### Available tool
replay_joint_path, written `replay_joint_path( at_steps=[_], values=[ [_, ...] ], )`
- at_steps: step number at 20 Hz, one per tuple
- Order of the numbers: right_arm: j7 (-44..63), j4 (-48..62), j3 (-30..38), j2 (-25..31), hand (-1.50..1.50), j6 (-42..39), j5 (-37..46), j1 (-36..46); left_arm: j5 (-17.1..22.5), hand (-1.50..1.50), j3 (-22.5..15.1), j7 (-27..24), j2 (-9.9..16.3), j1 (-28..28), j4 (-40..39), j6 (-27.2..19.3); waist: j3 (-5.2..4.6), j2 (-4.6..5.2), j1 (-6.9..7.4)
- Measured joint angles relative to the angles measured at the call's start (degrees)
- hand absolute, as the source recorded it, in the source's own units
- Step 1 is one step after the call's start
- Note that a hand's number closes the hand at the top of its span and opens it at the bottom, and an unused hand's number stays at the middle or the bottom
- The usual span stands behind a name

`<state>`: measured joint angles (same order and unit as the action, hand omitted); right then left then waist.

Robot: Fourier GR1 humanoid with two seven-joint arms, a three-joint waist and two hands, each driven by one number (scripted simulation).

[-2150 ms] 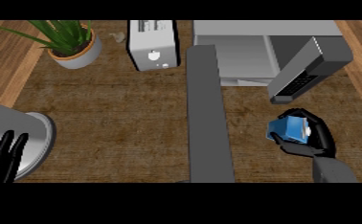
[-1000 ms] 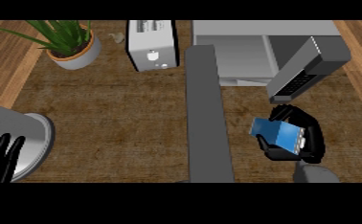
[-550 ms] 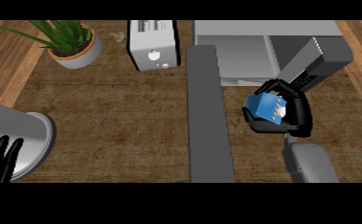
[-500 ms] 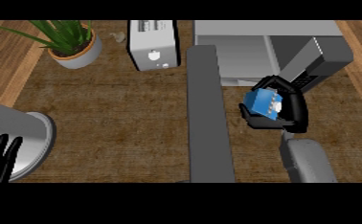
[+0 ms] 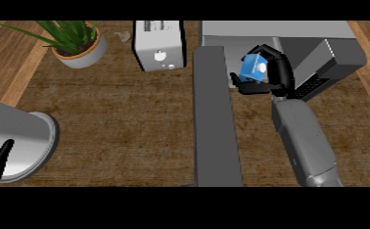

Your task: Pick up the milk, place it into the microwave and close the microwave

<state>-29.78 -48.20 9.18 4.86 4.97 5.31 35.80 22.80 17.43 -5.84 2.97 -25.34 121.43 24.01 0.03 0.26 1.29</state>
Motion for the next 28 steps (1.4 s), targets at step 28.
replay_joint_path(
  at_steps=[28],
  values=[
    [-10.5,37.0,9.3,8.5,1.5,20.9,3.3,26.1,-3.0,-1.5,-3.0,1.0,1.1,9.0,-3.7,1.1,0.23,2.87,5.95]
  ],
)
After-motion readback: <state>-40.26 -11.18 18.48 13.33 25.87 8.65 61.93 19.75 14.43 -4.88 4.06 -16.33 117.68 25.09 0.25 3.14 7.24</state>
